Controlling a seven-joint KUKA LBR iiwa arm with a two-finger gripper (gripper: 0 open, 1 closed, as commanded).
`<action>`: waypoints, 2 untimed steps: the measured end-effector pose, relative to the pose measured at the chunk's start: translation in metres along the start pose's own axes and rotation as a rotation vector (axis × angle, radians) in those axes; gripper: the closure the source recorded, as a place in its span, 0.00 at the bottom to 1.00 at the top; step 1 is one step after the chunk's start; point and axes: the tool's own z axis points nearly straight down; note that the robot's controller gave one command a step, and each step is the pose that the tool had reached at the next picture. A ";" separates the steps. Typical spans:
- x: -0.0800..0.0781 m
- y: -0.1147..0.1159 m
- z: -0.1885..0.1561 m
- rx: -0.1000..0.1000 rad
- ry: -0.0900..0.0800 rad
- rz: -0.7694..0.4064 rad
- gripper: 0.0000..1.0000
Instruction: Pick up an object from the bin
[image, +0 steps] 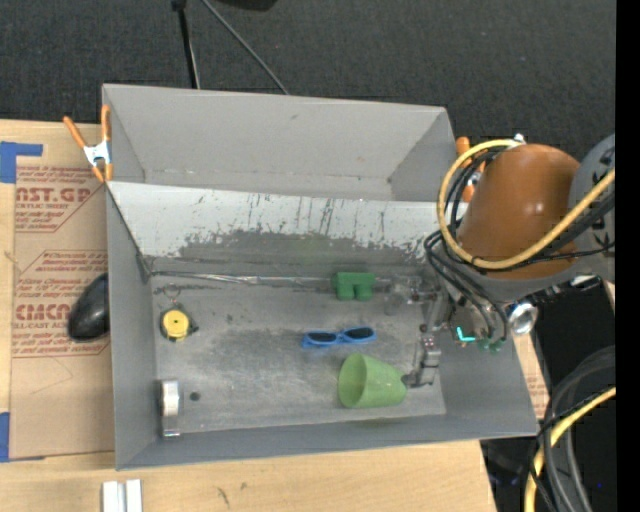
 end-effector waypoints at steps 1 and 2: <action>0.009 0.003 0.136 0.003 -0.021 -0.322 0.00; -0.009 -0.005 0.105 0.001 -0.010 -0.233 0.00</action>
Offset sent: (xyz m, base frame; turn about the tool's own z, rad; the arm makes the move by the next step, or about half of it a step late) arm -0.0137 0.0017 -0.1358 -0.3205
